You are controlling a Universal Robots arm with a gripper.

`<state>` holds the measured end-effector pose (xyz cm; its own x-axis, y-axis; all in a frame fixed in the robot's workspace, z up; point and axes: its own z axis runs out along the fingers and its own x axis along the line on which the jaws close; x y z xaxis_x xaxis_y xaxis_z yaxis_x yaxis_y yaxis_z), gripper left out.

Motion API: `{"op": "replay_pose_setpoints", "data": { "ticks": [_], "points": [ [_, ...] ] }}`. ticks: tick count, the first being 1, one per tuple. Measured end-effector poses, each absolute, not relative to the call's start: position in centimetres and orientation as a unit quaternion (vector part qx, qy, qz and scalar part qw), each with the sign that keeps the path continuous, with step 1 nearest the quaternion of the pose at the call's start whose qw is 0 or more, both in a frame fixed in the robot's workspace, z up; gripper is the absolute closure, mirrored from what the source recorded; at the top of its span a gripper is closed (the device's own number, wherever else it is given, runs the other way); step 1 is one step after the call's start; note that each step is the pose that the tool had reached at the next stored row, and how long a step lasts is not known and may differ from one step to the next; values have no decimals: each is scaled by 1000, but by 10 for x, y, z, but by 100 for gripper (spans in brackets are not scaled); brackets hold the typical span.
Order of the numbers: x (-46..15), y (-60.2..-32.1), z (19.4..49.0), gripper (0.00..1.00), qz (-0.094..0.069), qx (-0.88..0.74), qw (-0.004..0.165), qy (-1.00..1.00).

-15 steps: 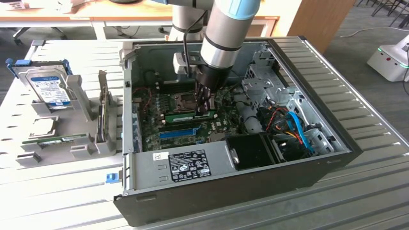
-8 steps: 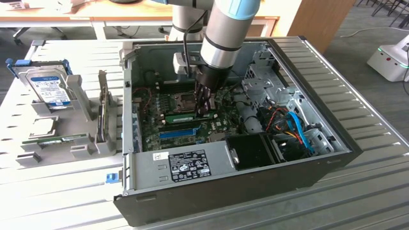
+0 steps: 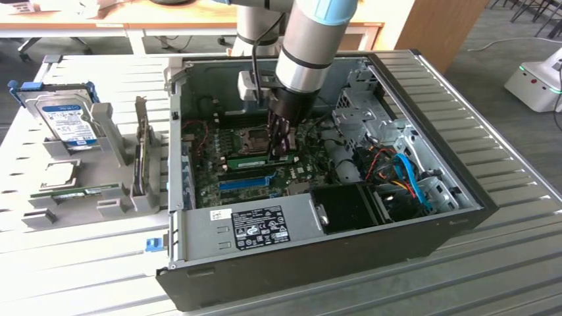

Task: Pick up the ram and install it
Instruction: 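Insert the ram into the slot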

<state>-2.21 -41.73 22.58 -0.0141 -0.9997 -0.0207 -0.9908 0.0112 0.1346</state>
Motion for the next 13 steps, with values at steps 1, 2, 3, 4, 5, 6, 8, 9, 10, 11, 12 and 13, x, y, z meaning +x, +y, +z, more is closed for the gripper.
{"op": "replay_pose_setpoints", "data": {
  "ticks": [1,2,3,4,5,6,8,9,10,11,12,13],
  "points": [
    [-22,-417,227,75,-55,701,40,-710],
    [-22,-417,228,75,-55,701,40,-710],
    [-22,-417,229,75,-55,701,40,-710],
    [-22,-417,231,75,-55,701,40,-710],
    [-22,-417,233,75,-55,701,40,-710],
    [-22,-417,236,75,-55,701,40,-710],
    [-22,-417,242,75,-55,701,40,-710],
    [-22,-417,245,75,-55,701,40,-710],
    [-22,-417,249,75,-55,701,40,-710],
    [-22,-417,252,75,-55,701,40,-710],
    [-22,-417,256,75,-55,701,40,-710],
    [-22,-417,261,75,-55,701,40,-710]
  ]
}}
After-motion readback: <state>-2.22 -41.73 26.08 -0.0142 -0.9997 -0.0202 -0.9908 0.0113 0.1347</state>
